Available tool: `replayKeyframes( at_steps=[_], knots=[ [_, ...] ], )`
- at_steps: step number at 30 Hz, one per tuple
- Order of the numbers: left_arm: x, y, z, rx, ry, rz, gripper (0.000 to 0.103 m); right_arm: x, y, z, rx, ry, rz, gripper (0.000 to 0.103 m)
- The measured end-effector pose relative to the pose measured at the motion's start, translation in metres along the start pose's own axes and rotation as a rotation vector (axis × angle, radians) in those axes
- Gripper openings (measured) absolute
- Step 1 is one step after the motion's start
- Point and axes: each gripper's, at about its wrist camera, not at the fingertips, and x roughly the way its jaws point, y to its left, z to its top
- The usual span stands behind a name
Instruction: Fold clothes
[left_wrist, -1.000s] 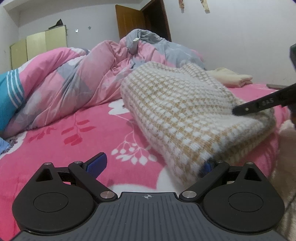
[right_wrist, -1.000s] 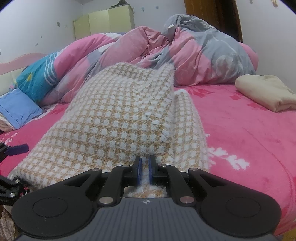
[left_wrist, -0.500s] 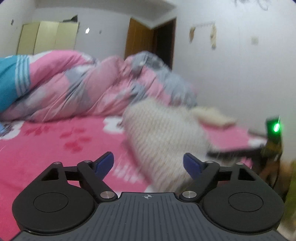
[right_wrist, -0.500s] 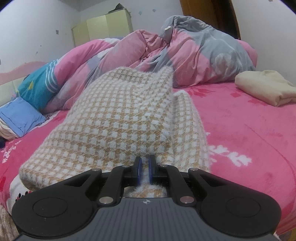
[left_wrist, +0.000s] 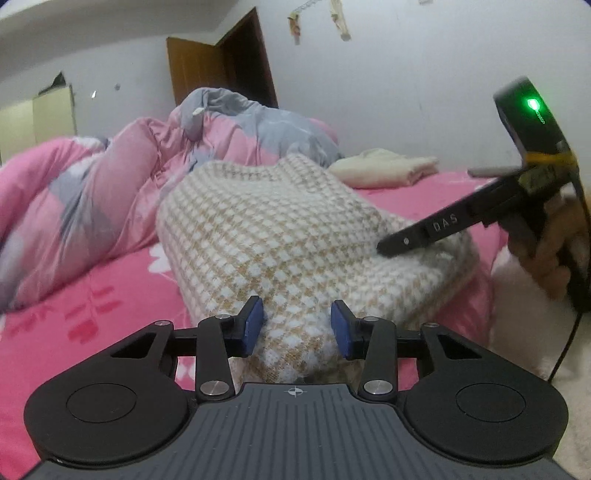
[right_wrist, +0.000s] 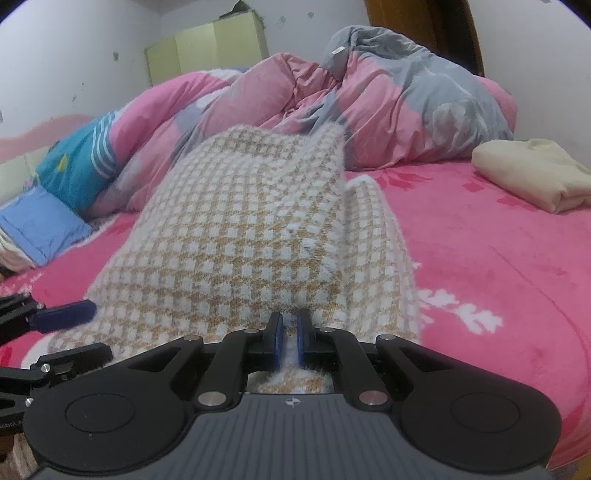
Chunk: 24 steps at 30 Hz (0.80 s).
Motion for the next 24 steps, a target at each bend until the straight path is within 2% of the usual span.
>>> replayKeyframes(
  at_steps=[2, 5, 6, 9, 11, 12, 18, 20, 22, 24],
  knots=[
    [0.000, 0.003, 0.000, -0.017, -0.007, -0.010, 0.041, 0.001, 0.004, 0.008, -0.021, 0.034, -0.016, 0.006],
    [-0.005, 0.005, -0.004, -0.033, -0.028, -0.029, 0.041, -0.004, 0.024, 0.029, -0.117, 0.102, -0.062, 0.009],
    [-0.006, 0.008, -0.006, -0.045, -0.036, -0.039, 0.041, -0.008, 0.034, 0.038, -0.164, 0.100, -0.072, 0.009],
    [-0.007, 0.011, -0.010, -0.070, -0.061, -0.064, 0.041, -0.016, 0.071, 0.073, -0.284, 0.039, -0.006, 0.009],
    [-0.008, 0.012, -0.012, -0.081, -0.076, -0.074, 0.041, -0.007, 0.098, 0.095, -0.366, 0.001, 0.037, 0.009],
    [-0.009, 0.013, -0.012, -0.086, -0.081, -0.080, 0.042, 0.004, 0.109, 0.104, -0.398, -0.005, 0.051, 0.009],
    [-0.007, 0.017, -0.020, -0.075, -0.121, -0.101, 0.042, 0.123, 0.093, 0.100, -0.399, 0.116, -0.010, 0.009],
    [-0.005, 0.021, -0.021, -0.083, -0.131, -0.121, 0.042, 0.162, 0.088, 0.099, -0.400, 0.156, -0.031, 0.000],
    [-0.005, 0.022, -0.021, -0.090, -0.137, -0.134, 0.042, 0.164, 0.093, 0.101, -0.423, 0.158, -0.063, 0.000],
    [-0.006, 0.022, -0.022, -0.090, -0.140, -0.139, 0.042, 0.162, 0.091, 0.106, -0.396, 0.163, -0.058, 0.000]
  ],
)
